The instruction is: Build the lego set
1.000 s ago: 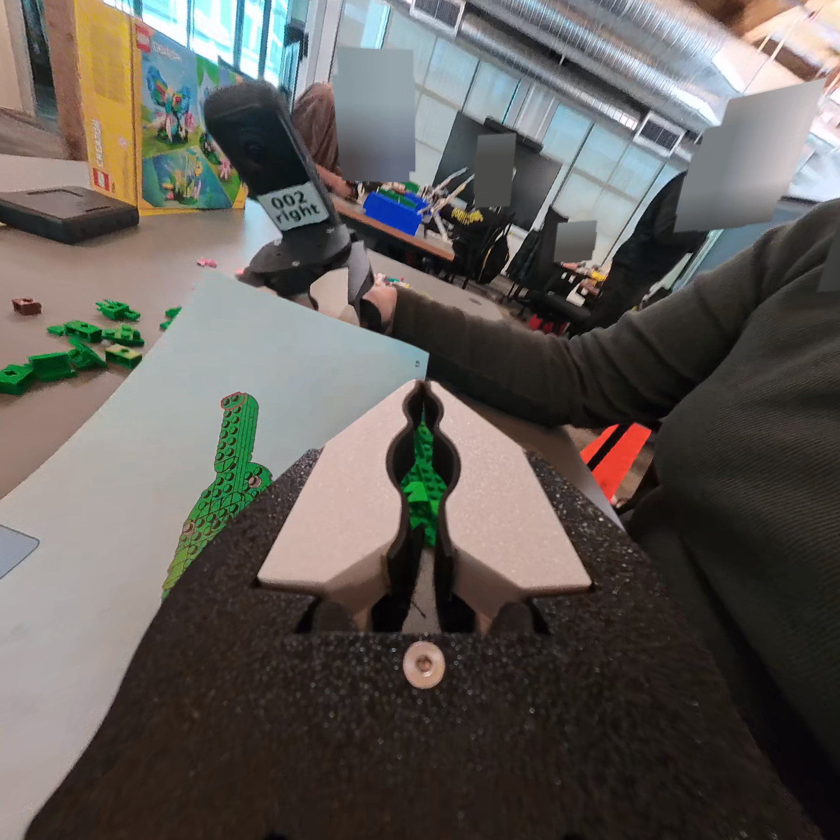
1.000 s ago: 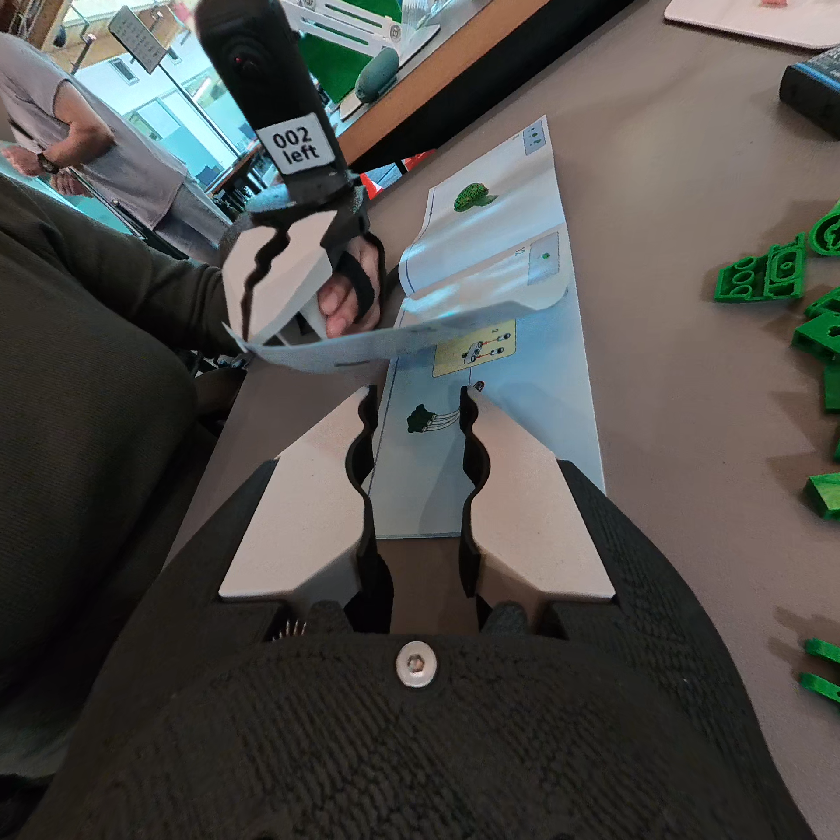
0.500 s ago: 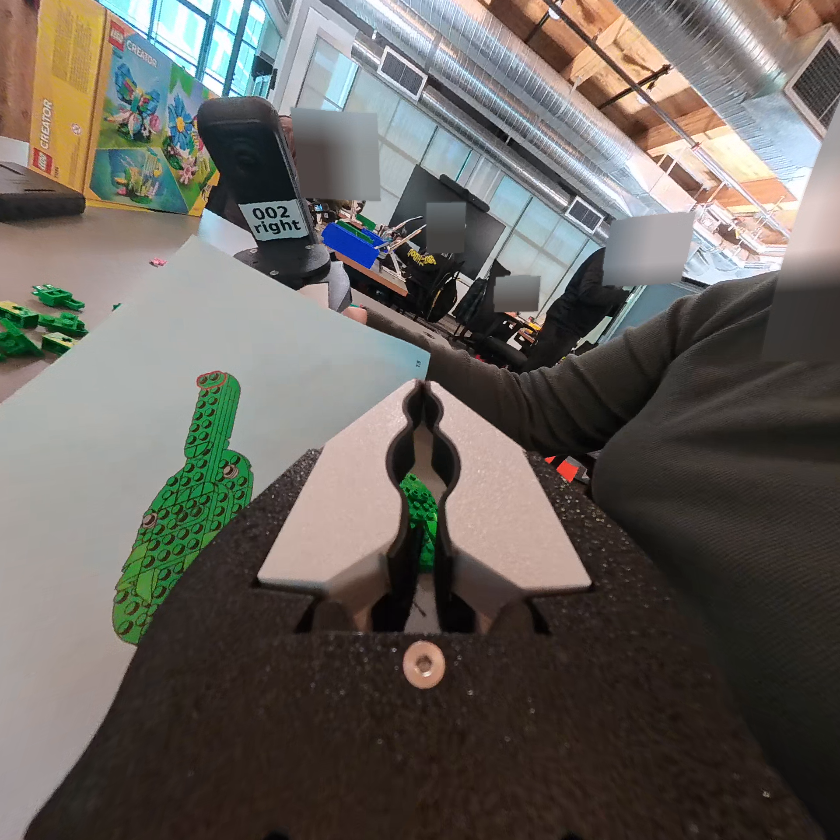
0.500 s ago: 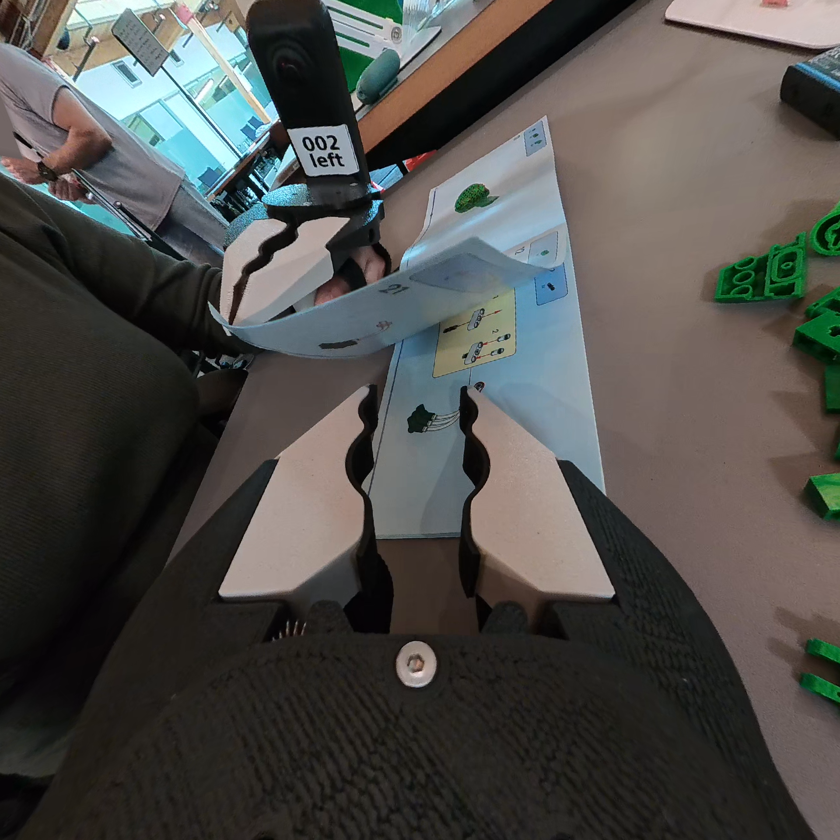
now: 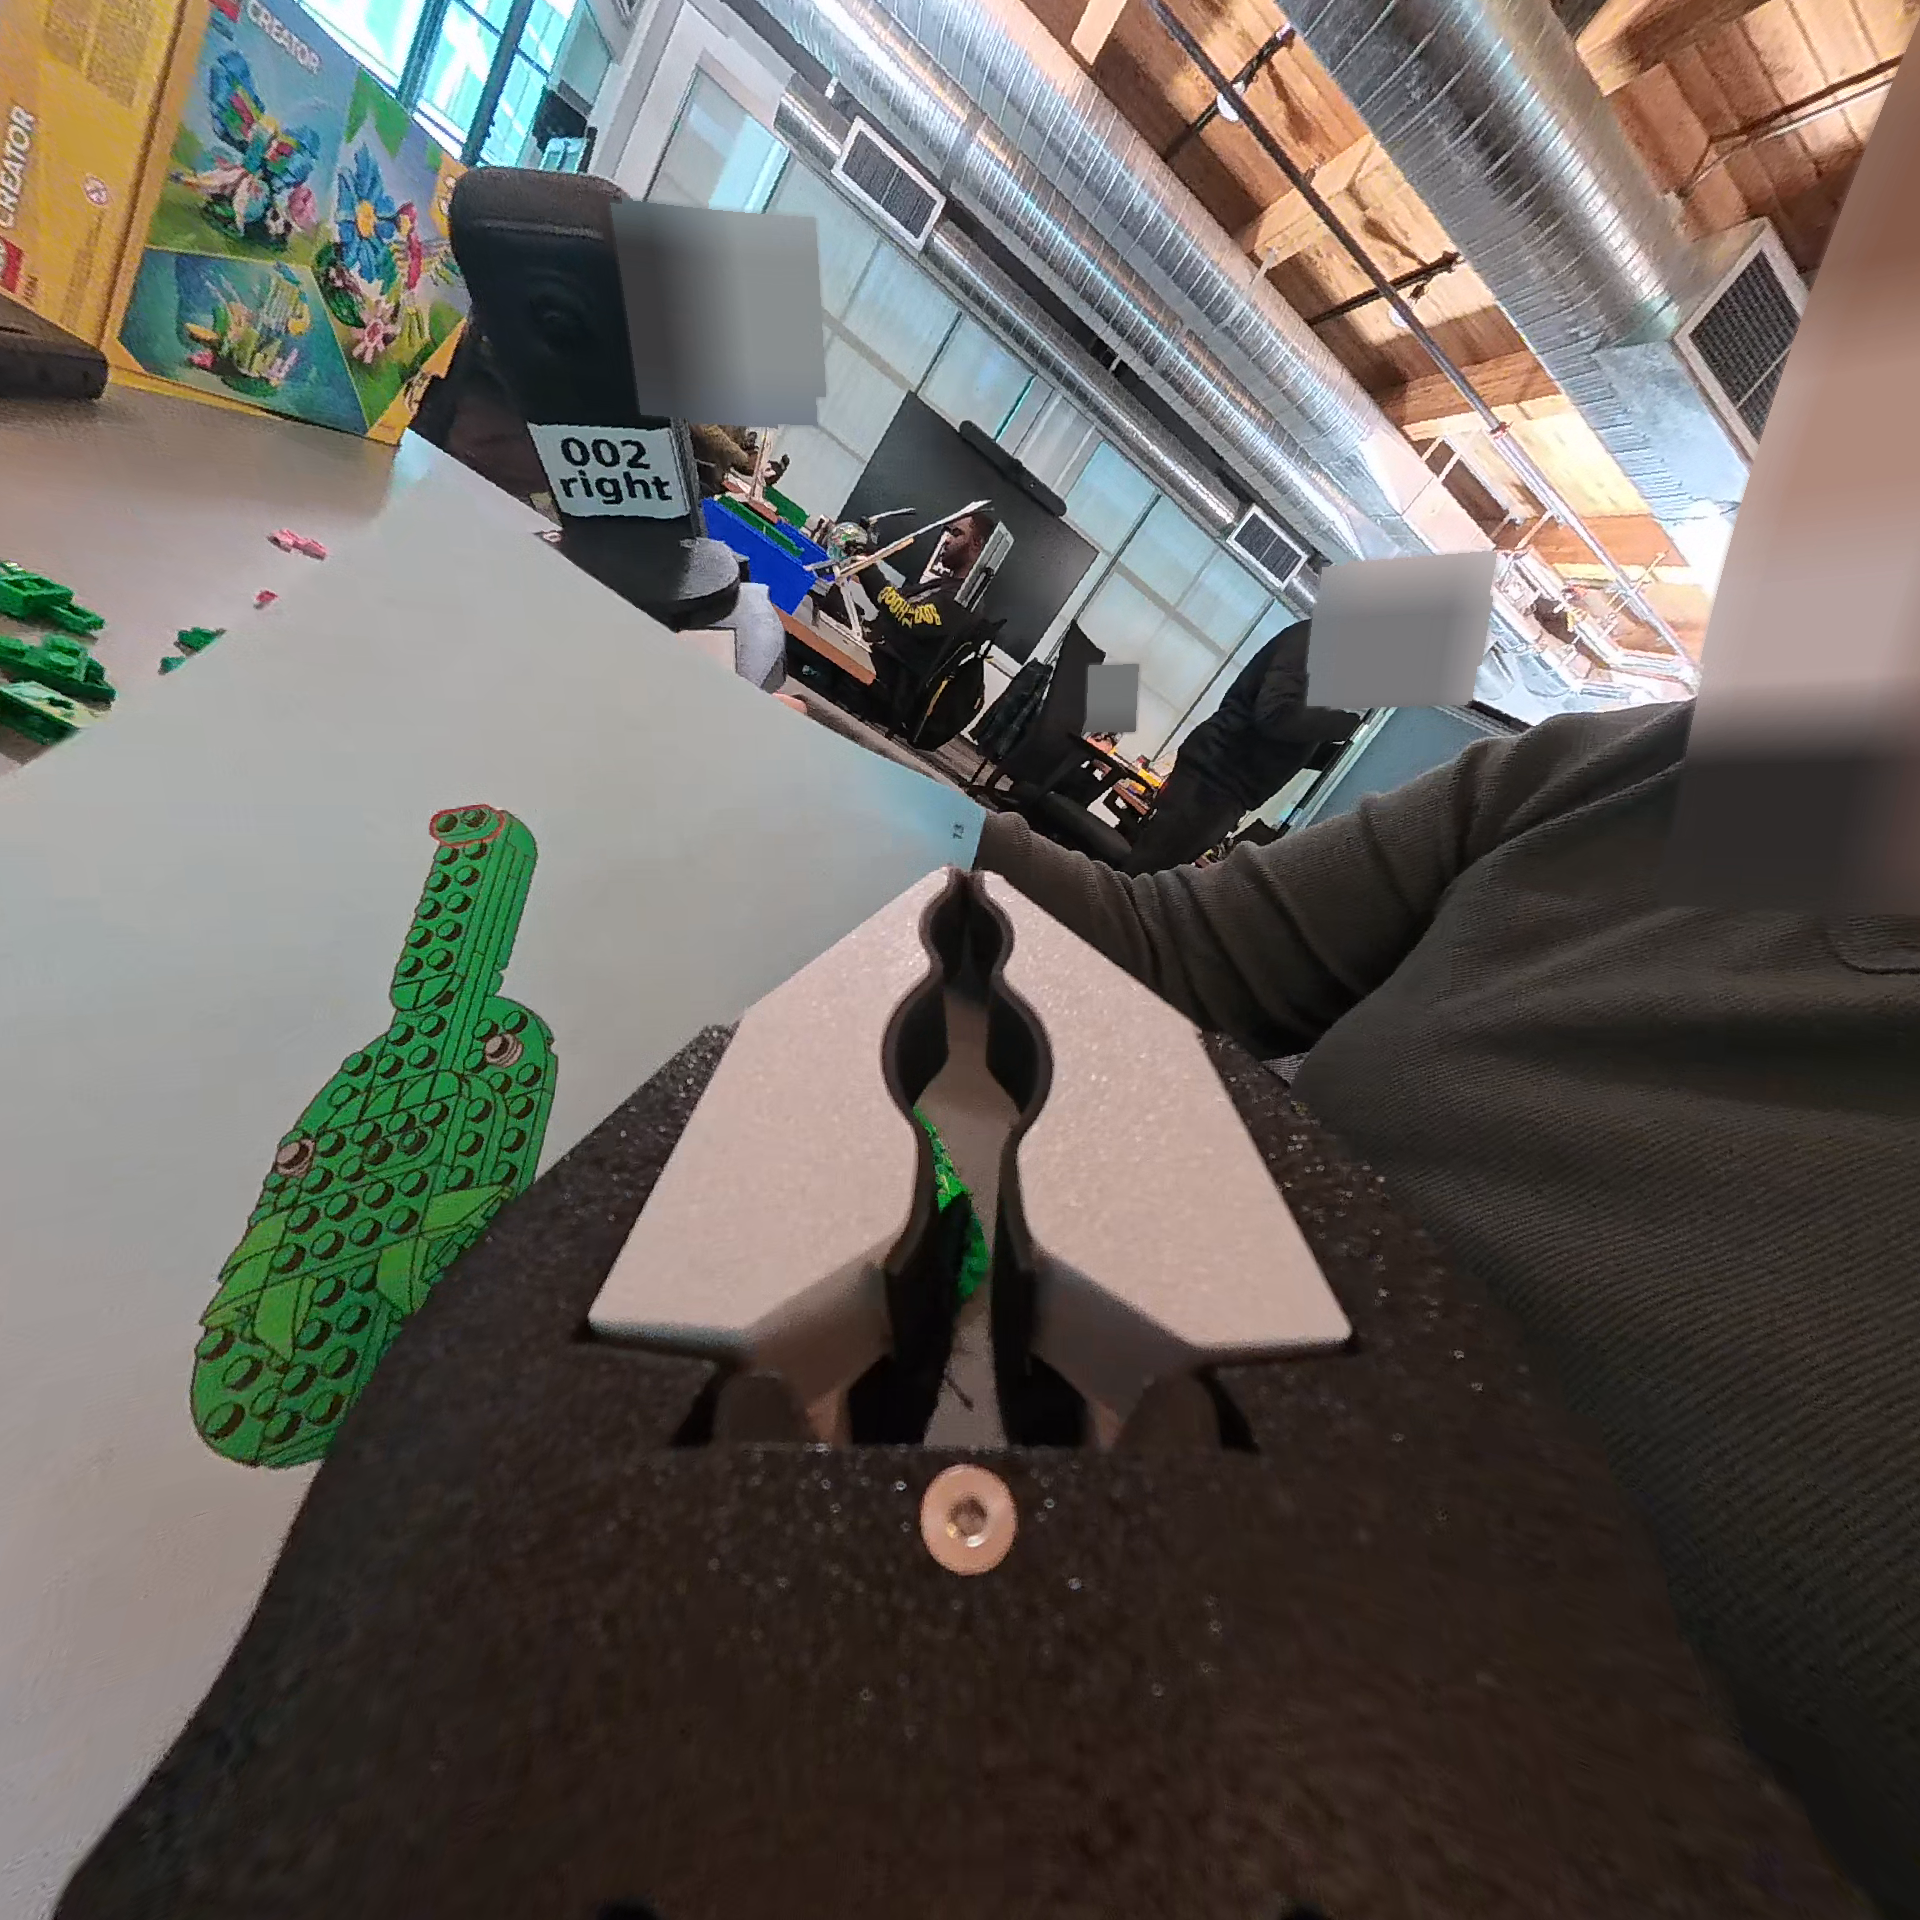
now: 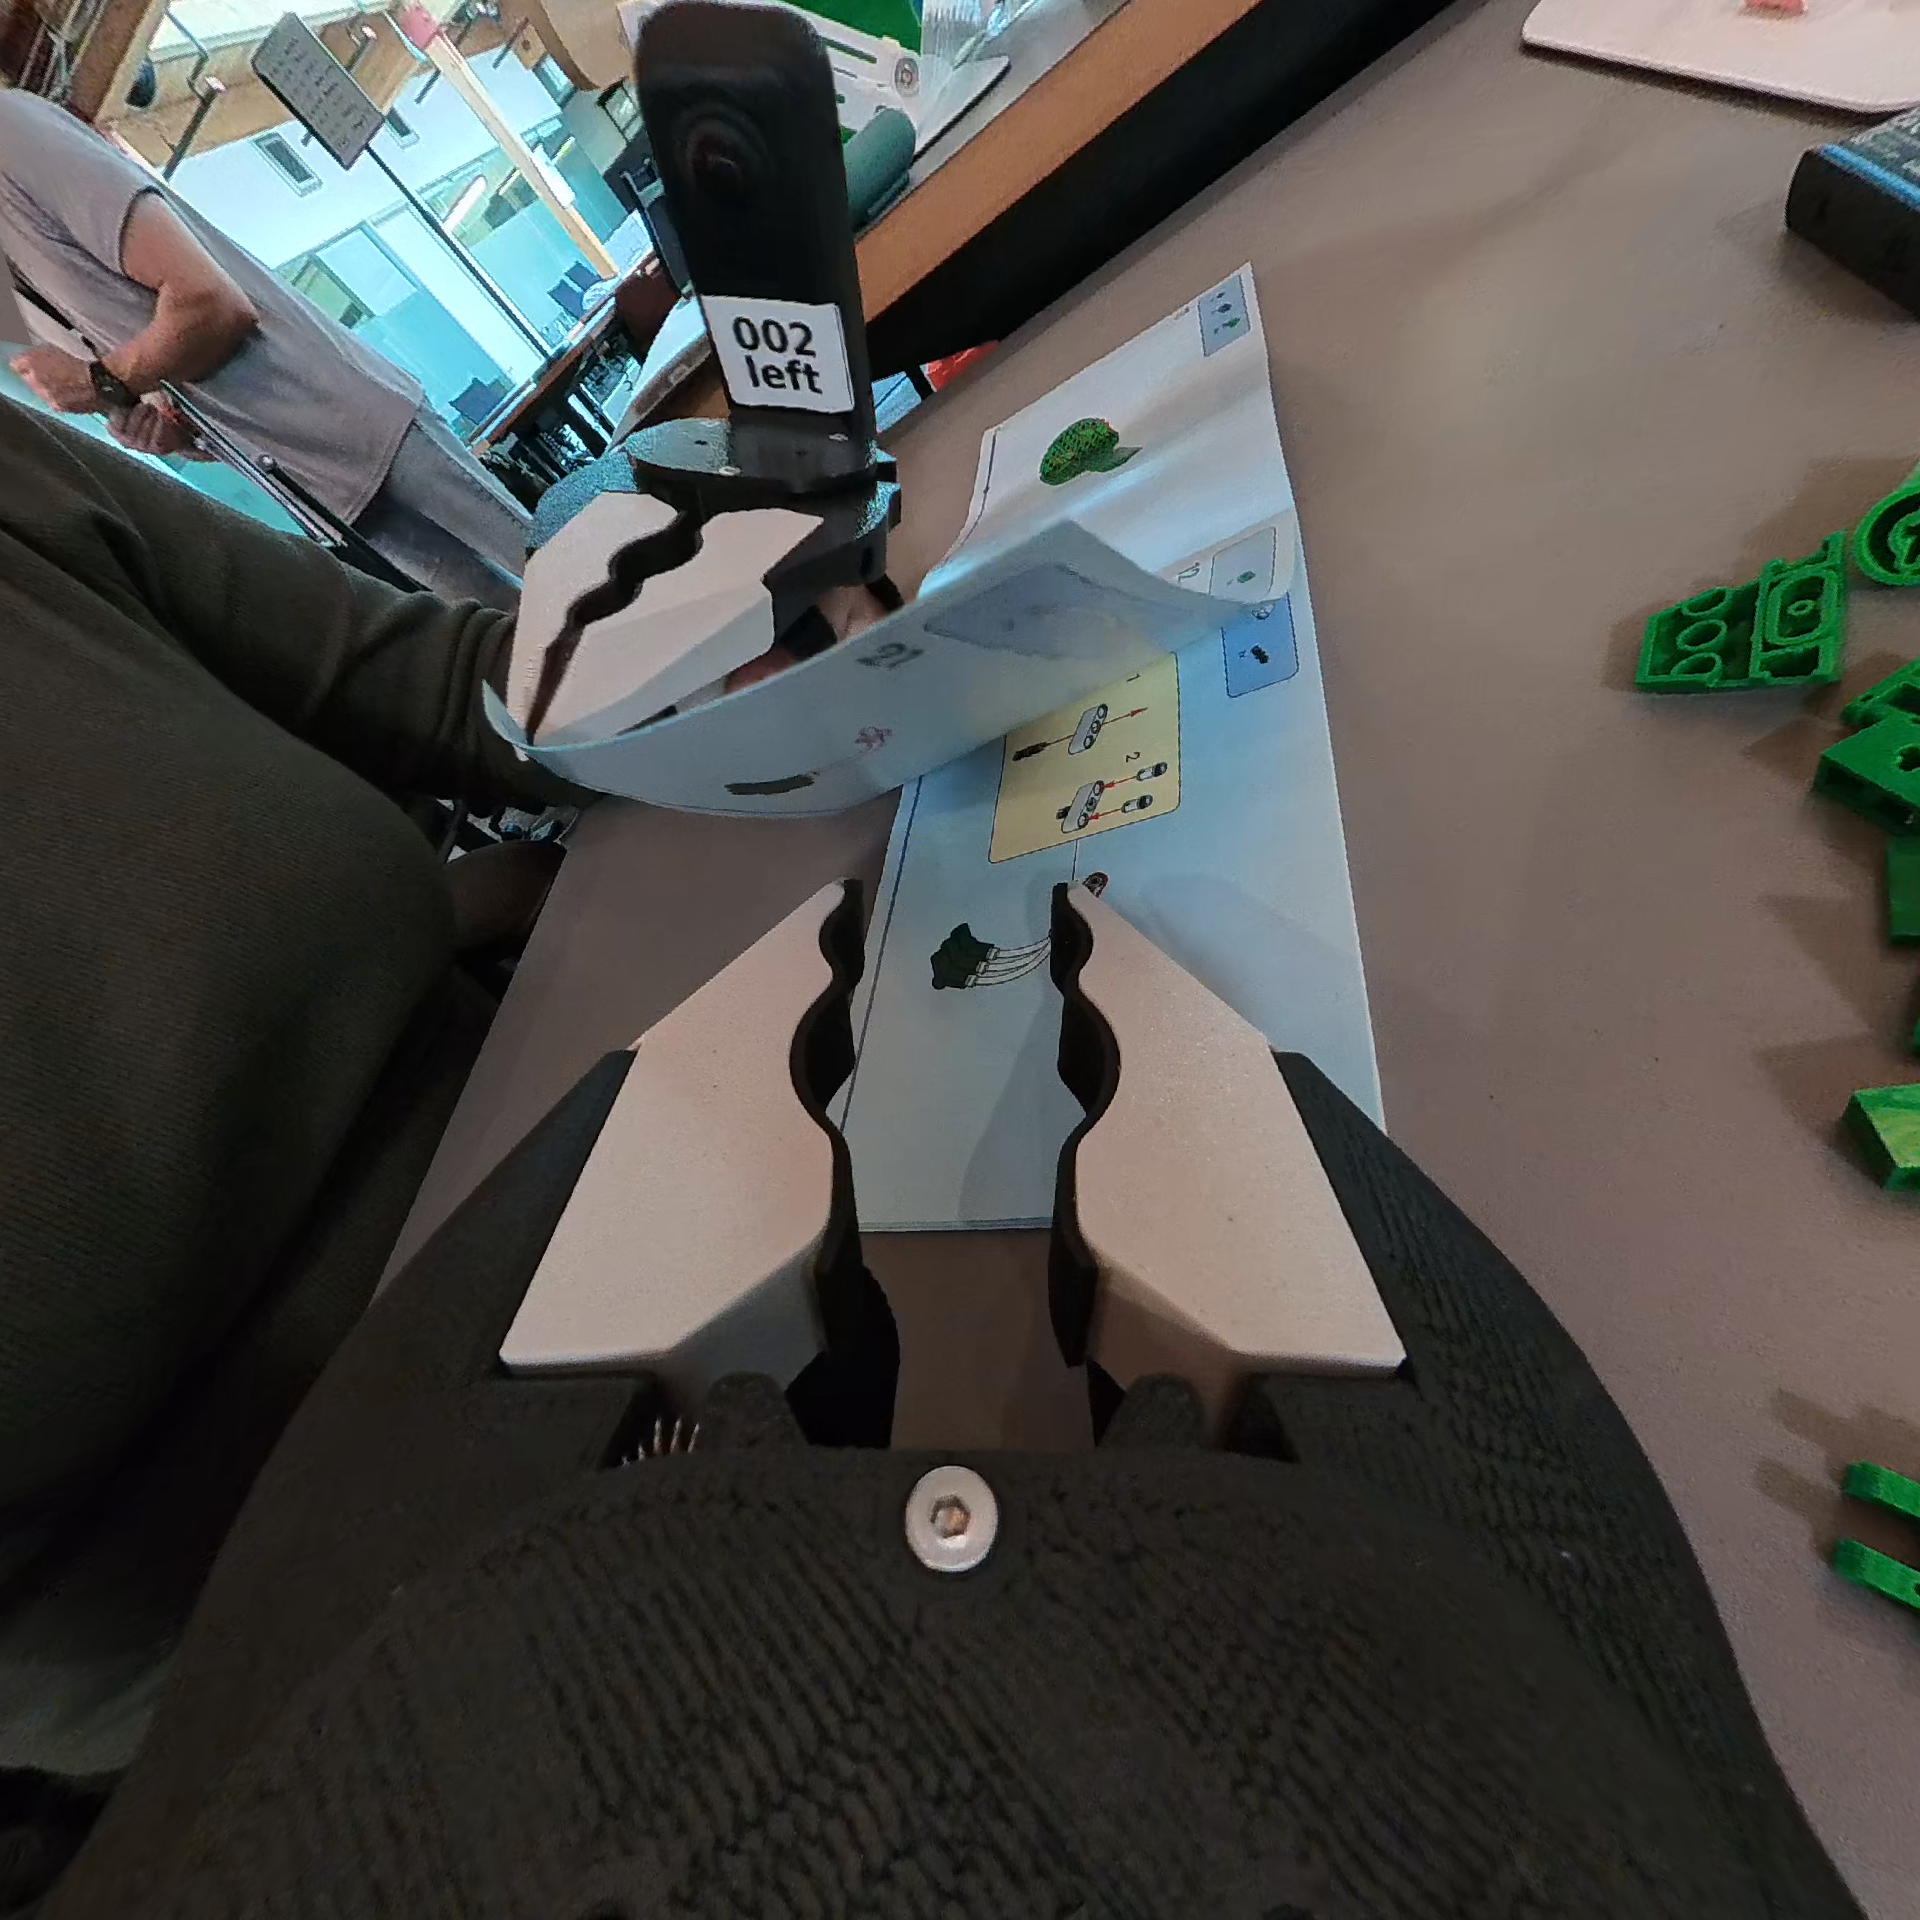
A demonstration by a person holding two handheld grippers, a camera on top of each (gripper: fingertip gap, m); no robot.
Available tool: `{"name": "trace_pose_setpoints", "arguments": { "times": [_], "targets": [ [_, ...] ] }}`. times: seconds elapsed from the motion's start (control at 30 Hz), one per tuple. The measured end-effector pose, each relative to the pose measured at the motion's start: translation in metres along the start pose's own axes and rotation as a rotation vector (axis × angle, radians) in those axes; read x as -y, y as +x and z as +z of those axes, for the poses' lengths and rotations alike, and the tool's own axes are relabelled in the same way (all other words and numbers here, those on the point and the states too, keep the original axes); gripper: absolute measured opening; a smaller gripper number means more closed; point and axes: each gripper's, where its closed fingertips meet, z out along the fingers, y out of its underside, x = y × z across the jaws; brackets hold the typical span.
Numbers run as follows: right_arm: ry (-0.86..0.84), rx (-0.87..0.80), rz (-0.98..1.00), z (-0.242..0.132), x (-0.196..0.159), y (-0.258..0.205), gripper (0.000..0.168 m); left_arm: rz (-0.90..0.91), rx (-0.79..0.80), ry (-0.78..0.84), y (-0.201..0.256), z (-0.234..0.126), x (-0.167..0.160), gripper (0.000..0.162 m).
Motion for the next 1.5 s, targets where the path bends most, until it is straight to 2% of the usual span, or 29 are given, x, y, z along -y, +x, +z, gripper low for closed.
{"name": "trace_pose_setpoints", "arguments": {
  "times": [0.47,0.63,0.83,1.3,1.4,1.5],
  "targets": [
    [0.011,0.008,0.0,-0.001,0.001,-0.001,0.037,-0.038,0.046,0.041,-0.01,-0.003,0.005,0.0],
    [0.018,0.02,-0.004,-0.001,0.002,-0.003,0.042,-0.042,0.085,0.078,-0.017,-0.007,0.011,0.0],
    [0.013,0.051,-0.014,0.001,0.002,-0.009,0.049,-0.038,0.16,0.044,-0.027,-0.005,0.006,0.0],
    [0.013,0.074,-0.023,0.003,0.001,-0.014,0.05,-0.059,0.022,0.01,-0.008,-0.001,0.0,0.0],
    [0.125,0.168,-0.015,-0.004,0.015,-0.027,0.05,-0.065,0.015,0.024,-0.008,-0.002,0.002,0.0],
    [0.214,0.23,0.1,-0.012,0.026,-0.028,0.05,-0.071,0.013,0.041,-0.008,-0.003,0.005,0.0]
  ]
}}
